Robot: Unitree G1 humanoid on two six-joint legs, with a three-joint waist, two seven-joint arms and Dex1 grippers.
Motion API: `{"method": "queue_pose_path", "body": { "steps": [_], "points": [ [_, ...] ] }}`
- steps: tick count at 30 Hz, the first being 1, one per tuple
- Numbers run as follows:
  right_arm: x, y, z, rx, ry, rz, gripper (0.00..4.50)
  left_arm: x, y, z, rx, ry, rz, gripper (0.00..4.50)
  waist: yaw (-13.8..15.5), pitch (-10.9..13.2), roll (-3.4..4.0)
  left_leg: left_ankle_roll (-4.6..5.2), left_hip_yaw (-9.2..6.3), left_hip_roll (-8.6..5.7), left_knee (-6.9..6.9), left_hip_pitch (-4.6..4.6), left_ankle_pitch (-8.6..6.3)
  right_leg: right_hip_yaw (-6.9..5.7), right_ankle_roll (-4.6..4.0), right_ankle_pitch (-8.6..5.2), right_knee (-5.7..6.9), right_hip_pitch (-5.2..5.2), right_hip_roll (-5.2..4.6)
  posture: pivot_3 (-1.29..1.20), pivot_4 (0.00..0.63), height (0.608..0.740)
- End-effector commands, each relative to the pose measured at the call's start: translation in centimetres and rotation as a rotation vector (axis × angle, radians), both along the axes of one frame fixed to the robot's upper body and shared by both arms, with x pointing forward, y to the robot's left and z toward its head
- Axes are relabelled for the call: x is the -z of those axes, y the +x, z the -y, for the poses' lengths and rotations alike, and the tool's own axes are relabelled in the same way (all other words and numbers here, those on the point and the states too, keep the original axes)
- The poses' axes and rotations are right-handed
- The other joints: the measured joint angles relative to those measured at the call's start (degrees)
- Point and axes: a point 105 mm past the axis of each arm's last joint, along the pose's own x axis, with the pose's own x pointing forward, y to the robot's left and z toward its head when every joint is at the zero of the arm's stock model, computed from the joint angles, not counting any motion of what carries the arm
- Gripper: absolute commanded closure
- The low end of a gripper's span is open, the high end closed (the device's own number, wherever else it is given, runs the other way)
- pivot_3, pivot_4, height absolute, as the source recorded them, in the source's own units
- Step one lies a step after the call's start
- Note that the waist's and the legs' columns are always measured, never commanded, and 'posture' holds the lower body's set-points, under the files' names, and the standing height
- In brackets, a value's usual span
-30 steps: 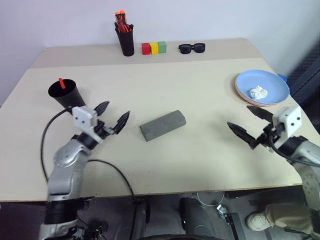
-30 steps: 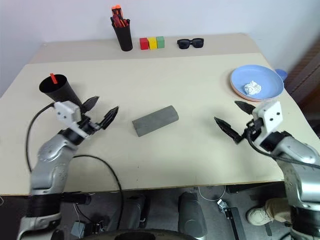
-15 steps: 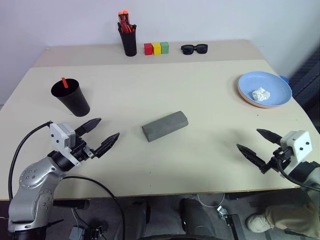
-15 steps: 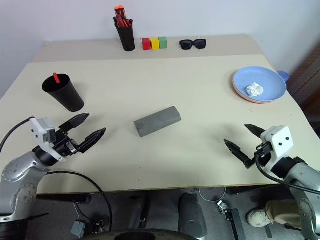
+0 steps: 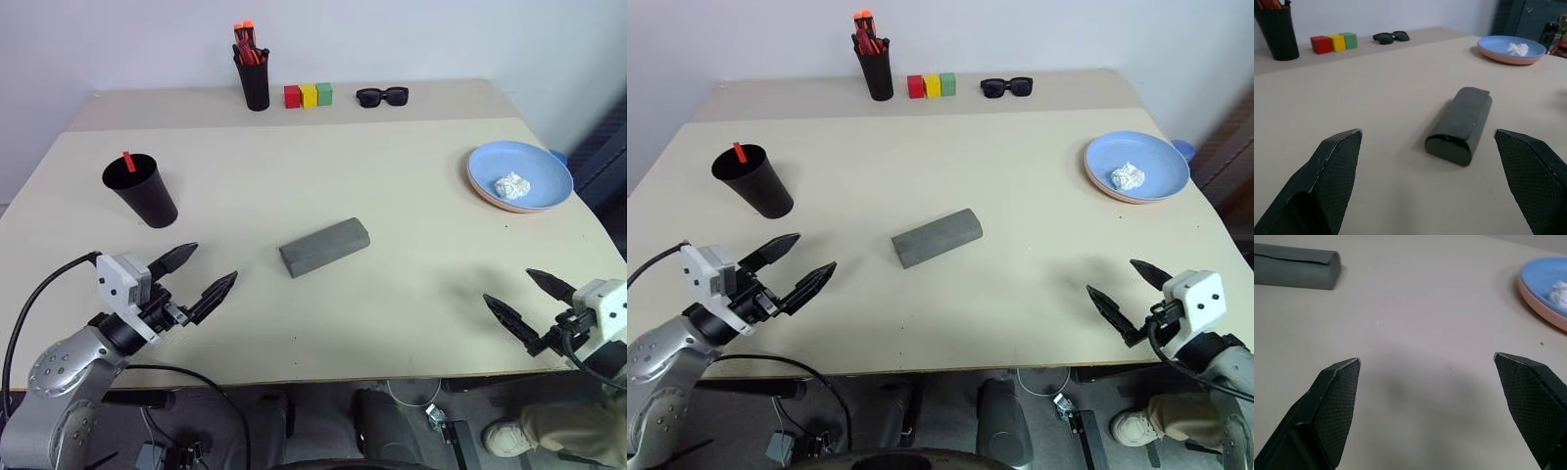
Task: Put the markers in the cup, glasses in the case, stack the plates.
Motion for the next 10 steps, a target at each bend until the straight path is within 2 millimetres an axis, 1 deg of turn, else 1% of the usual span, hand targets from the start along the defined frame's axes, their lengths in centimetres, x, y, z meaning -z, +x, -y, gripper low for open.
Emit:
{"method": "queue_pose_path", "body": {
  "steps": [1, 4, 7, 10],
  "points": [
    [-1.4, 0.0, 0.7, 0.018, -0.011, 0.054, 0.06, -1.3, 0.4, -1.1, -0.021, -0.005, 0.024, 0.0, -0.1, 0.0, 0.0, 0.0, 0.01, 0.0, 0.0, 0.0, 0.0, 0.0, 0.01, -0.01, -0.01, 0.0, 0.0, 0.0, 0.15, 0.74],
    [-1.9, 0.1, 0.7, 0.007, -0.013, 0.059, 0.06, -1.5, 0.7, -1.0, -0.014, -0.013, 0.019, 0.0, -0.2, 0.0, 0.0, 0.0, 0.01, 0.0, 0.0, 0.0, 0.0, 0.0, 0.01, -0.01, -0.02, 0.0, -0.01, 0.0, 0.15, 0.74],
    [-2.0, -0.1, 0.2, 0.004, 0.0, 0.061, 0.06, -0.8, 0.0, -0.7, -0.012, -0.001, -0.001, 0.0, -0.3, 0.0, 0.0, 0.03, 0.01, 0.0, -0.03, 0.0, -0.02, 0.01, -0.06, 0.04, -0.03, -0.01, -0.02, 0.0, 0.15, 0.74],
    [-2.4, 0.1, -0.8, -0.014, 0.012, 0.065, 0.06, -0.2, -0.5, -0.6, -0.013, 0.0, -0.023, 0.0, -0.3, 0.0, 0.0, 0.08, 0.01, 0.0, -0.08, -0.04, -0.05, 0.02, -0.13, 0.08, -0.05, -0.07, -0.06, 0.0, 0.15, 0.74]
  ]
}}
